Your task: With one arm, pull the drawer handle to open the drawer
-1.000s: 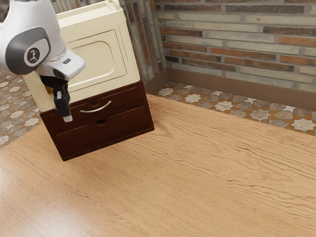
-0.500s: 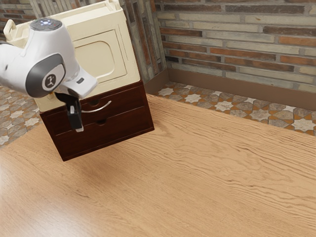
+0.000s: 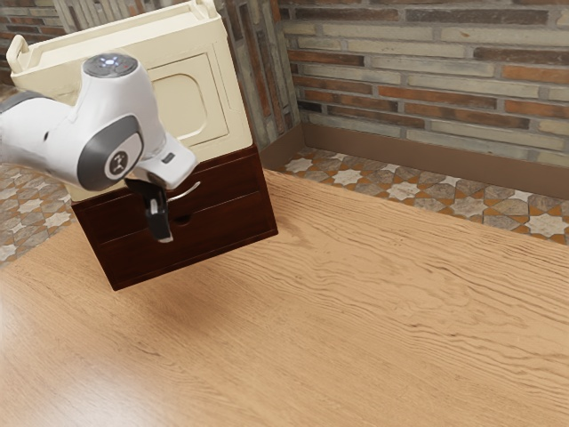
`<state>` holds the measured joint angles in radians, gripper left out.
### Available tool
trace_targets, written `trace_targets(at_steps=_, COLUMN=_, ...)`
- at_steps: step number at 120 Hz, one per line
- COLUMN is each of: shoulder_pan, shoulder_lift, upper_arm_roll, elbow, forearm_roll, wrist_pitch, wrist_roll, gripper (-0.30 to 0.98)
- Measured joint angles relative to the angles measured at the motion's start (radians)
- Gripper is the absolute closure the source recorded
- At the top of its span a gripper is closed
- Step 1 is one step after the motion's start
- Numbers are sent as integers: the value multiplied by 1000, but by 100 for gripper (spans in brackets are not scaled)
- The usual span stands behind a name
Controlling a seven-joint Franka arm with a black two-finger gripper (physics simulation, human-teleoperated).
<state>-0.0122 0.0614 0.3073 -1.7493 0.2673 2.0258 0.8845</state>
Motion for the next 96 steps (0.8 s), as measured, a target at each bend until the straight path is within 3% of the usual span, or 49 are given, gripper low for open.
trace_targets(at_steps=78, shoulder_pan=13, shoulder_lift=80, upper_arm_roll=-4, elbow=40, forearm_roll=-9, wrist_pitch=58, wrist_roll=-7, gripper=0)
trace_targets(at_steps=96, shoulder_pan=12, shoulder_lift=86, upper_arm_roll=-3, elbow=40, forearm_roll=-16, wrist_pitch=65, wrist_roll=-13, gripper=-8)
